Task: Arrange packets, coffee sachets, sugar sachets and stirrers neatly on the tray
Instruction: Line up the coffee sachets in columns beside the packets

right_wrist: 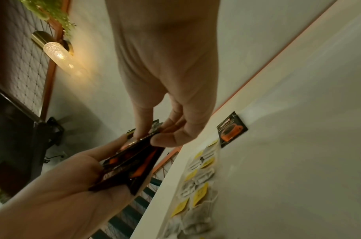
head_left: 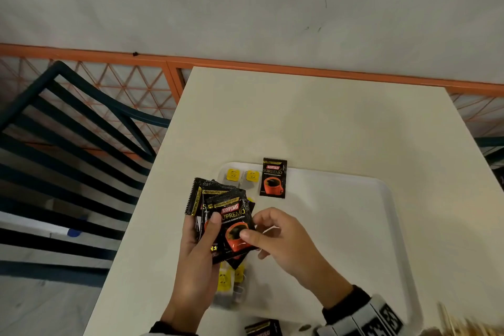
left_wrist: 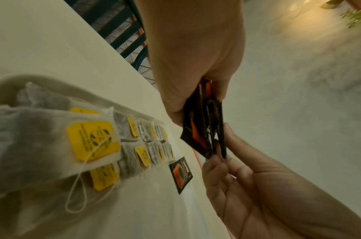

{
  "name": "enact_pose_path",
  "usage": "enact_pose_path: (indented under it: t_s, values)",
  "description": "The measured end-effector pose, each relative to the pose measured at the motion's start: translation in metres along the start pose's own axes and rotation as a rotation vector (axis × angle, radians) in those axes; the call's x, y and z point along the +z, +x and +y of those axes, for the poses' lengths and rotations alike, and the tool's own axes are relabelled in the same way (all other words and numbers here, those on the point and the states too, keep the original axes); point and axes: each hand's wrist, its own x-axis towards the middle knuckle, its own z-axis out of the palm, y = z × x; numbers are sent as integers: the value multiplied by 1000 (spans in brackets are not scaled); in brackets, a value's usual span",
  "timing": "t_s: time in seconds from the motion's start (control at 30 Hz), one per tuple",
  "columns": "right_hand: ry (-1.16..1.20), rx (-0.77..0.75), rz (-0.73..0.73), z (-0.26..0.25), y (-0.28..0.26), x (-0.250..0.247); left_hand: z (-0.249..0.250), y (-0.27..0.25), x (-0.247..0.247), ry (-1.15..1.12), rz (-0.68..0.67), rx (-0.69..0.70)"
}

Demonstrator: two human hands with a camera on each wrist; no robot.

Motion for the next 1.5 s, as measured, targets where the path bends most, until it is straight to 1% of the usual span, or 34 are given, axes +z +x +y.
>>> enact_pose_path:
  t_s: [0.07,0.17,0.23,0.3,0.4,0.43,0.53,0.63,0.77,1.0,1.3,1.33,1.4,1.47,1.5]
  values:
    - [67,16,-7,1,0,-3,-2,-1,-1,-9,-12,3]
    - [174,17,-34,3,-2,-8,-3,0,-3,-35,5,16]
    - [281,-4,-6,4,-1,-14,-4,3,-3,-41,13,20]
    - [378,-16,89,7,4,-22,-3,5,-5,-42,27,19]
    - [472,6,302,15,22,-42,-3,7,-10,-21,37,31]
    - [441,22,371,17,29,-49,-3,7,-12,-13,38,36]
    - [238,87,557,27,49,-71,-4,7,-16,-15,47,40]
    - [65,120,637,38,66,-86,-6,6,-18,-35,70,27]
    - [-63,141,660,41,76,-90,-7,6,-19,-33,73,18]
    - [-185,101,690,38,78,-83,-8,7,-18,-18,57,-9]
    - [-196,55,717,42,76,-78,-4,4,-10,0,28,-15]
    - [-218,34,725,41,74,-77,-5,4,-10,3,23,-12]
    - [-256,-56,716,35,69,-71,-5,5,-9,-13,24,-22]
    - [-265,-158,624,24,60,-57,-5,5,-6,-28,5,-29]
    - [-262,-201,542,18,54,-48,-5,5,-4,-23,-10,-30]
